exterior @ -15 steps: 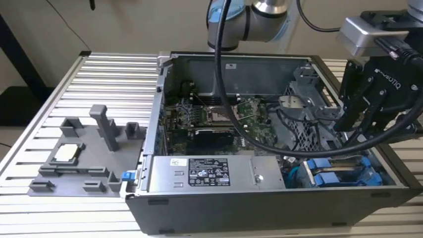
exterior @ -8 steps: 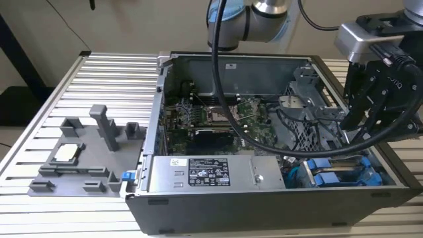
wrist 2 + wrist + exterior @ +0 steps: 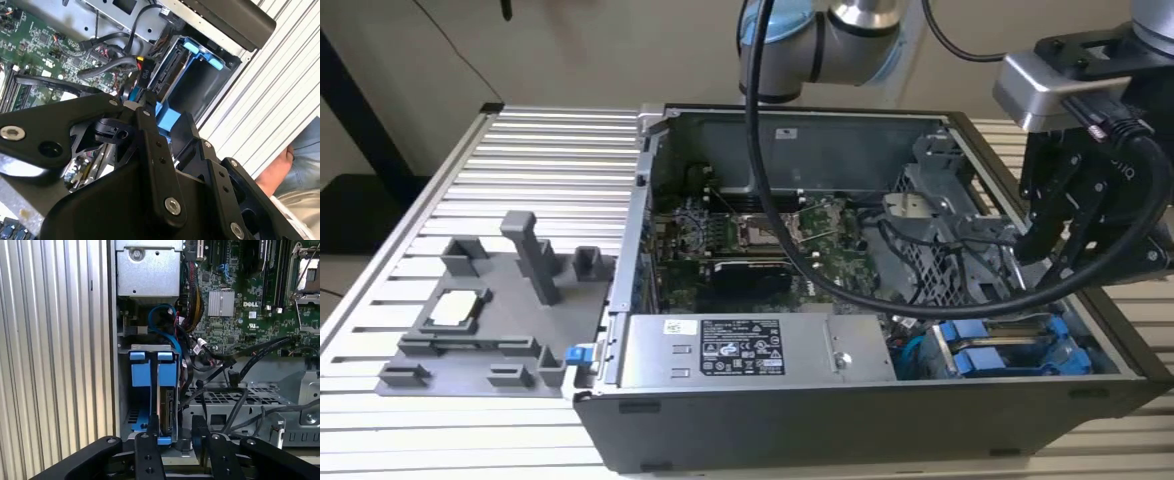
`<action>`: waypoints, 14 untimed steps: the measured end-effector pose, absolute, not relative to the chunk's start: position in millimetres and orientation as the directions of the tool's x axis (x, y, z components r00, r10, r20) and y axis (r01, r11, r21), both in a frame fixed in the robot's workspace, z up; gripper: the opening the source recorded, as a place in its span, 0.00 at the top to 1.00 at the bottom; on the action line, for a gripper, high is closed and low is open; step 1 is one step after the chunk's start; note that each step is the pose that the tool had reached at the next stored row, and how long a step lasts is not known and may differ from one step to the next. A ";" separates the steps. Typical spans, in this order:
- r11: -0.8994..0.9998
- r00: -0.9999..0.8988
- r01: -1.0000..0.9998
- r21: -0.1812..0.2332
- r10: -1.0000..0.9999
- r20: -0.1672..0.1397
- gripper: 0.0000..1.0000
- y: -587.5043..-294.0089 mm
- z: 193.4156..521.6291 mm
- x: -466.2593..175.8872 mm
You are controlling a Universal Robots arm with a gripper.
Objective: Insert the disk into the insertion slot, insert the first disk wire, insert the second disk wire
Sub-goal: 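Insert the first disk wire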
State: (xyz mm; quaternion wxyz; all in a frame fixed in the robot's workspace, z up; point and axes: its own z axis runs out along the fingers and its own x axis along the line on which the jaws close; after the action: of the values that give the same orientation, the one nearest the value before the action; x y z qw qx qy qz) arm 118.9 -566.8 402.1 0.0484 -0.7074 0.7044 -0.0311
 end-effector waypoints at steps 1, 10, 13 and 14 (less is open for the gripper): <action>-0.003 0.006 -0.994 -0.112 -1.000 -0.025 0.60 -566.8 402.1 118.9; -0.001 0.006 -0.992 -0.124 -0.999 -0.036 0.60 -566.8 401.0 118.9; -0.001 0.006 -0.992 -0.130 -0.999 -0.040 0.60 -566.9 400.2 118.7; 0.000 0.006 -0.991 -0.137 -0.999 -0.044 0.60 -566.9 399.8 118.8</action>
State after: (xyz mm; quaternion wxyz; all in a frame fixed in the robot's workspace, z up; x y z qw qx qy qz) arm 118.8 -566.9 399.8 0.0640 -0.7064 0.7041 -0.0330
